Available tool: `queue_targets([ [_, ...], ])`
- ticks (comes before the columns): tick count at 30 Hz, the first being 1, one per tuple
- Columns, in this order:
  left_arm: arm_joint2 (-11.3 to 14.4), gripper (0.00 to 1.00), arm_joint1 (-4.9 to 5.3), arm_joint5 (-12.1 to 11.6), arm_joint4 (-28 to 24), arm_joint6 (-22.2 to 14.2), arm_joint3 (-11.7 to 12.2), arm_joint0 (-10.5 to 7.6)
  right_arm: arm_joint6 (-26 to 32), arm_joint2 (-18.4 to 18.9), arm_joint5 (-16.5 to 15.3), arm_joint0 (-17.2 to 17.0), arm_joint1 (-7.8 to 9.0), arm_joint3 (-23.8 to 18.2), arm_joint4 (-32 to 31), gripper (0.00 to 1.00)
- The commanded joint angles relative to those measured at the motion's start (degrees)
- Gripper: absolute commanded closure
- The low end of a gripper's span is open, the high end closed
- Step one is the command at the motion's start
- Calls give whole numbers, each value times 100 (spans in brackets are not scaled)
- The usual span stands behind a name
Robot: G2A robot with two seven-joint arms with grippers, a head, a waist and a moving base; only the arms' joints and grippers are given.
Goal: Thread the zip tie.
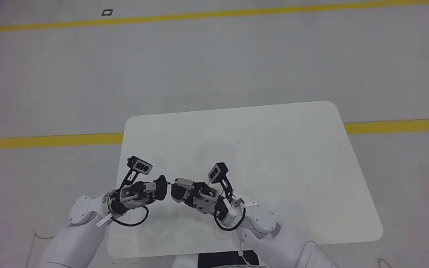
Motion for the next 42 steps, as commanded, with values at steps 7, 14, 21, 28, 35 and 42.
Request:
queue_targets([
  [7, 0, 100, 0, 0, 0, 0, 0, 0, 4, 105, -125, -90, -7, -70, -158, 82],
  [14, 0, 100, 0, 0, 0, 0, 0, 0, -16, 182, -201, -188, -10, -136, -255, 87],
  [21, 0, 100, 0, 0, 0, 0, 0, 0, 10, 260, -268, -261, -11, -195, -344, 88],
  [28, 0, 100, 0, 0, 0, 0, 0, 0, 26, 322, -300, -322, -13, -241, -425, 88],
  [35, 0, 100, 0, 0, 0, 0, 0, 0, 35, 384, -341, -383, -5, -298, -631, 100],
  [42, 0, 100, 0, 0, 0, 0, 0, 0, 44, 448, -297, -439, 8, -329, -778, 100],
])
